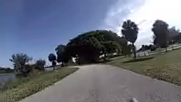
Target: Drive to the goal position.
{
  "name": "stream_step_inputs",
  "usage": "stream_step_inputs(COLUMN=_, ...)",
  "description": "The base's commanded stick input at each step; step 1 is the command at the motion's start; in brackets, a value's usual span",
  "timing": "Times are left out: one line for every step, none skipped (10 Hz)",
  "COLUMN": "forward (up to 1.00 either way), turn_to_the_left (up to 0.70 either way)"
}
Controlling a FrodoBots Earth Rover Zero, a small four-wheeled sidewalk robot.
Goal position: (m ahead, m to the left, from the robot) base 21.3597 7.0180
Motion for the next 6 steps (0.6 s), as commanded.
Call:
stream_step_inputs(forward=0.7, turn_to_the_left=0.0)
stream_step_inputs(forward=0.7, turn_to_the_left=0.0)
stream_step_inputs(forward=0.7, turn_to_the_left=0.0)
stream_step_inputs(forward=0.7, turn_to_the_left=0.35)
stream_step_inputs(forward=0.7, turn_to_the_left=0.35)
stream_step_inputs(forward=0.7, turn_to_the_left=0.35)
